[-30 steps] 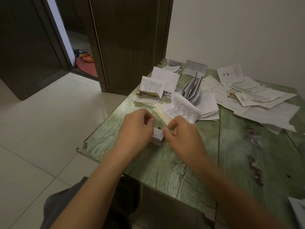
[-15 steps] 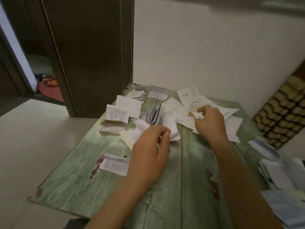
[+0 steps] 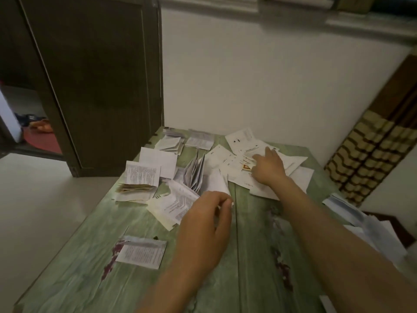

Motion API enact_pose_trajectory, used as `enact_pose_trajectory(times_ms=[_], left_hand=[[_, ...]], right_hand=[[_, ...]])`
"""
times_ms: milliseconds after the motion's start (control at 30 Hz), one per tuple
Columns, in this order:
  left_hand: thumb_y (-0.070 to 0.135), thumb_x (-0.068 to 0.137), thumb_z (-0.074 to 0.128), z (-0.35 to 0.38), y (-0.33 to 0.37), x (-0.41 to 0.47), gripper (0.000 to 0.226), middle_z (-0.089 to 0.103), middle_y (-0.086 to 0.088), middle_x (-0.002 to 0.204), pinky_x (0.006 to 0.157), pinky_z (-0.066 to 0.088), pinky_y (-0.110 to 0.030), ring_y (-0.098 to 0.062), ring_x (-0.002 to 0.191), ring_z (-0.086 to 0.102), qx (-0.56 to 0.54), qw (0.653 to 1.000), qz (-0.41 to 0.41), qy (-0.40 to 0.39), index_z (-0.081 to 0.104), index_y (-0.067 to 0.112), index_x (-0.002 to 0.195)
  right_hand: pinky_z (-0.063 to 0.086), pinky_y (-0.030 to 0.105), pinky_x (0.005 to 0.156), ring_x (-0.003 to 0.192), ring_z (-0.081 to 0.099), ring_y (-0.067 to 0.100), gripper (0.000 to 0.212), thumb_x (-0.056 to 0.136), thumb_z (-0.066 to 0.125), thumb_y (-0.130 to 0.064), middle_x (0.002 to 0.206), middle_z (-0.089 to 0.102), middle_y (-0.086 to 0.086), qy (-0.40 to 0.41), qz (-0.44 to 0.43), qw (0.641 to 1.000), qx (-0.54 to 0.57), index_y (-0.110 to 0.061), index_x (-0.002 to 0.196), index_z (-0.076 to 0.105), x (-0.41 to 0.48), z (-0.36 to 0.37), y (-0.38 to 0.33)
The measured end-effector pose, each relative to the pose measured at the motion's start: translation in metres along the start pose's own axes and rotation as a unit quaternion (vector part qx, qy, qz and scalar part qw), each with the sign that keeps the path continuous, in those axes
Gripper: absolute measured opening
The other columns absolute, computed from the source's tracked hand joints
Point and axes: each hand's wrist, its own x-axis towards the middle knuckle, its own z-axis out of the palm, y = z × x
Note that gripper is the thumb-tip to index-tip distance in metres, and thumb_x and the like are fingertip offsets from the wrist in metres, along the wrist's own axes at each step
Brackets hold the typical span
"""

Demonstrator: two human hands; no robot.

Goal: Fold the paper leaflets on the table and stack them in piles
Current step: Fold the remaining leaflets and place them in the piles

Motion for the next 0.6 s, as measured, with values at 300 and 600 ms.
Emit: enact_pose_trajectory(times_ms=[300, 600], left_hand=[[0.03, 0.089, 0.041, 0.006, -0.004, 0.015, 0.025, 0.058, 0.01, 0.079, 0.064, 0.044, -0.024, -0.006, 0.081, 0.052, -0.023, 0.999, -0.028, -0.001, 0.062, 0.017, 0.088], [0.025, 0.096, 0.046, 0.006, 0.004, 0.01, 0.019, 0.062, 0.008, 0.079, 0.068, 0.046, -0.022, -0.008, 0.078, 0.056, -0.088, 0.993, -0.073, -0.008, 0.061, 0.022, 0.083]], right_hand=[[0.041, 0.031, 0.077, 0.108, 0.055, 0.029, 0.03, 0.097, 0.04, -0.02, 0.122, 0.057, 0.013, 0.01, 0.068, 0.997, 0.033, -0.007, 0.122, 0.049, 0.02, 0.026, 0.021], [0.038, 0.03, 0.068, 0.098, 0.057, 0.03, 0.024, 0.092, 0.044, -0.004, 0.106, 0.061, 0.013, 0.124, 0.127, 0.973, 0.149, -0.004, 0.11, 0.059, 0.009, -0.003, 0.023]])
